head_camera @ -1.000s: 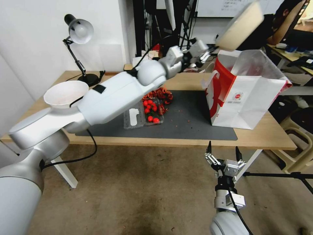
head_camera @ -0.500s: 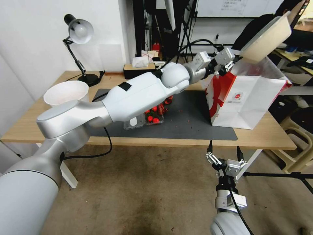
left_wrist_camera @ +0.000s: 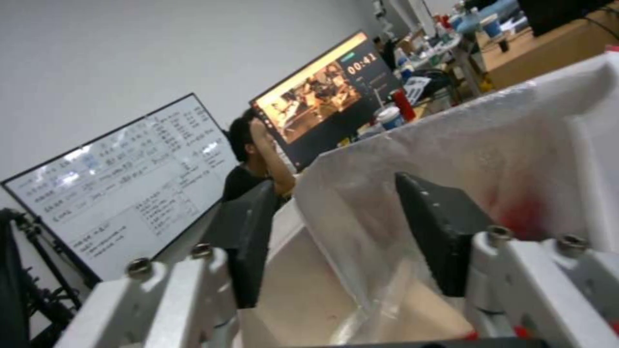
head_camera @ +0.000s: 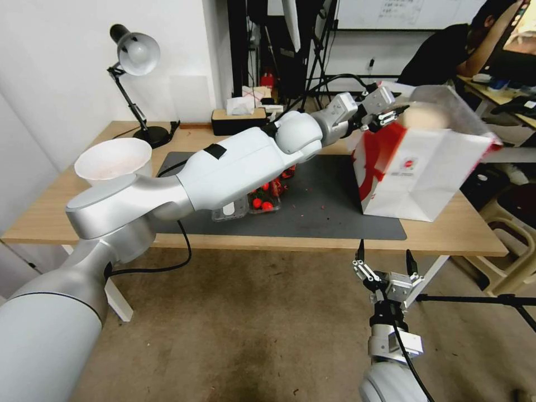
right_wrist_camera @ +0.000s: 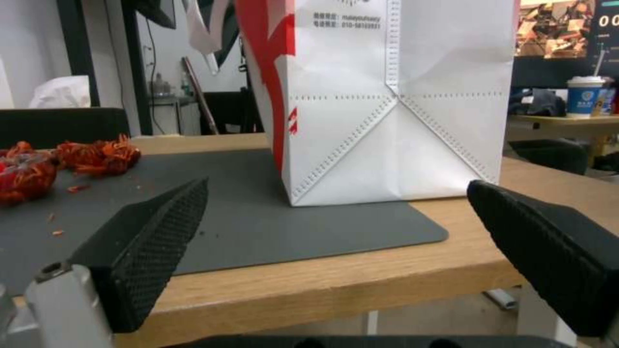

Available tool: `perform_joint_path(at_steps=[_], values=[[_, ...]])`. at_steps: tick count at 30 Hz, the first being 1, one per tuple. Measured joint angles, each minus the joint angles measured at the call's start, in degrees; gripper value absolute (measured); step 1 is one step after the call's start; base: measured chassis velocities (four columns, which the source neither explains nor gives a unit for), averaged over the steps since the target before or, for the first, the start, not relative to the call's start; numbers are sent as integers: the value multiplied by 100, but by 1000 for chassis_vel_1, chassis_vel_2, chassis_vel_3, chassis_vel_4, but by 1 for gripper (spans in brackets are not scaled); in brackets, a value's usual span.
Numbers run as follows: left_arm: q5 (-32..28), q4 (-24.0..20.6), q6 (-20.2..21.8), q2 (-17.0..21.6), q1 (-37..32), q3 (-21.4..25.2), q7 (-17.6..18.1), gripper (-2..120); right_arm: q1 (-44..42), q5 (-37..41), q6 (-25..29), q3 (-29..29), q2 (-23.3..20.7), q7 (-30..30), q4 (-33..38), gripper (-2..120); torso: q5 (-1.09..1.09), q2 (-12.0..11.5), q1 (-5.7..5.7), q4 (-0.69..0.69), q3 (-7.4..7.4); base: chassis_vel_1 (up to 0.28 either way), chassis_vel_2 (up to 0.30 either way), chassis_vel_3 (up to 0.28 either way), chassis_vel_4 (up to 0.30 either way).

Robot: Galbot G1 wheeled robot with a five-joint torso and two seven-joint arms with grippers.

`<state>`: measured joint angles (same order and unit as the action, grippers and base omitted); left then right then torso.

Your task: Pick up the trash from the table and place it into the takeout bag.

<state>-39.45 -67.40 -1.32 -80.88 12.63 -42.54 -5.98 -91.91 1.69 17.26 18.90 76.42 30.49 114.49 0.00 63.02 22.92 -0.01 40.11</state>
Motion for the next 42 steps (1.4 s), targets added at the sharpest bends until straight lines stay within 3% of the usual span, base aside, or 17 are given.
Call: perform_joint_path(at_steps=[2, 4, 5, 9, 13, 27, 35, 42], values=[[-1, -7, 0, 9, -4, 8, 4, 54, -1, 0, 0, 0, 0, 0, 0, 100, 0, 0, 0, 0, 0, 0, 0, 0, 0], [-5, -128, 3, 151, -62, 91, 47, 68, -5, 0, 2, 2, 0, 1, 0, 100, 0, 0, 0, 0, 0, 0, 0, 0, 0], [-5, -128, 3, 151, -62, 91, 47, 68, -5, 0, 2, 2, 0, 1, 0, 100, 0, 0, 0, 0, 0, 0, 0, 0, 0], [-60, -573, 30, 596, -276, 438, 186, 87, 0, 1, 2, 2, 2, 2, 1, 100, -1, 0, 0, 1, 0, 0, 0, 0, 0], [-138, -903, 65, 941, -456, 666, 272, 99, 4, 0, 1, -2, 2, 2, 4, 100, -1, 0, 0, 0, 0, 0, 0, 0, 0], [-160, -1878, 101, 2086, -1781, 1637, 660, 100, -31, -24, -2, -21, -5, 1, 73, 100, -1, 0, 0, 1, 0, 0, 0, 0, 0], [61, -2699, 218, 2982, -3181, 2747, 741, 100, -47, -91, -7, -60, -23, -5, 90, 100, -2, 0, -1, 4, -1, 0, 0, 0, 0], [197, -3132, 297, 3242, -3974, 3355, 824, 100, -69, -106, -8, -69, -19, -7, 91, 100, -1, 0, -1, 1, -1, 0, 0, 0, 0]])
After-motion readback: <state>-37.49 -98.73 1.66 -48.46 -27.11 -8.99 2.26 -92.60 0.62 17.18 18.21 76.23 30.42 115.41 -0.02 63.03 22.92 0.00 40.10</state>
